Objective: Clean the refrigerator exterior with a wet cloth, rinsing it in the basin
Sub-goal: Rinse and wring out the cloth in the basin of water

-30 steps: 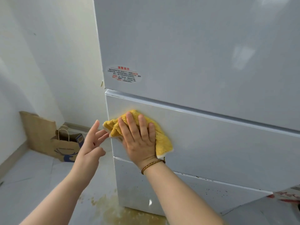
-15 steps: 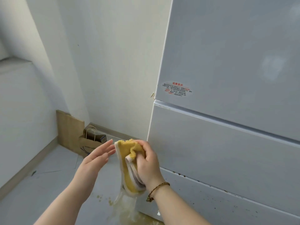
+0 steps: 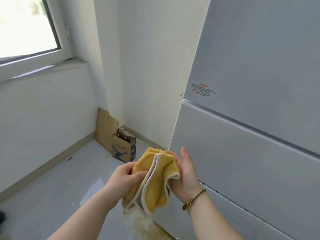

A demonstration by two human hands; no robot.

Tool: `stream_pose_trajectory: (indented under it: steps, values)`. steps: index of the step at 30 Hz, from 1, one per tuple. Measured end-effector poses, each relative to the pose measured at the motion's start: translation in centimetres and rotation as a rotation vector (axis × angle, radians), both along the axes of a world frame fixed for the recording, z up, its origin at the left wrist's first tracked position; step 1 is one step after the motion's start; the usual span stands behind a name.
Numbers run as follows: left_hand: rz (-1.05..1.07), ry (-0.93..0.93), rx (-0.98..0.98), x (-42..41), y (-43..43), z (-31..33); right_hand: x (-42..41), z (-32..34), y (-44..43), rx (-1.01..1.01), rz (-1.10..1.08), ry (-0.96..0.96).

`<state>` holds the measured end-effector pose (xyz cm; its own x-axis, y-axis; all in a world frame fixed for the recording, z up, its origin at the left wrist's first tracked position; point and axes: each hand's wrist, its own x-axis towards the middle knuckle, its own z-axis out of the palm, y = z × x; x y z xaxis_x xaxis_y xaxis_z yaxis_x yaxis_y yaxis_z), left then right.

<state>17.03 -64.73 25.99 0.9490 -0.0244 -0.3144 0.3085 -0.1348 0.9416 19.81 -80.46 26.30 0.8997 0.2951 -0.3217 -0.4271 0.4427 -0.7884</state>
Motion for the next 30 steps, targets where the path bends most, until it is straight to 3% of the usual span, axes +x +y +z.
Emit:
stream_pose_trajectory:
  steps: [2, 6, 9, 12, 14, 18, 21, 25, 30]
  values:
    - [0.078, -0.040, 0.053, -1.8, 0.5, 0.3, -0.5, 0.1, -0.4, -0.130, 0.128, -0.057]
    - [0.174, -0.087, 0.144, -5.4, 2.8, 0.3, -1.3, 0.8, 1.6, -0.590, 0.549, -0.315]
    - [0.253, -0.108, 0.170, -7.9, 5.1, 0.2, -2.2, 1.5, 5.7, -0.771, 0.681, -0.563]
    - [0.422, -0.124, 0.135, -10.7, 8.4, 0.3, -3.6, 1.4, 10.5, -0.681, 0.722, -0.663]
    - [0.530, -0.133, 0.132, -13.2, 11.6, 0.4, -4.9, 1.2, 14.5, -0.588, 0.800, -0.626]
    - [0.685, -0.157, 0.111, -17.6, 18.3, 0.3, -7.4, 0.7, 22.5, -0.494, 0.699, -0.513]
    - [0.780, -0.187, 0.116, -21.1, 24.2, 0.1, -10.2, 0.8, 29.9, -0.631, 0.915, -0.635]
    - [0.899, -0.215, 0.170, -25.9, 32.9, -0.6, -14.9, 0.4, 40.7, -0.545, 1.127, -0.741]
    - [0.860, -0.004, 0.176, -30.4, 41.9, -2.8, -18.8, -1.5, 50.8, -0.352, 1.058, -0.578]
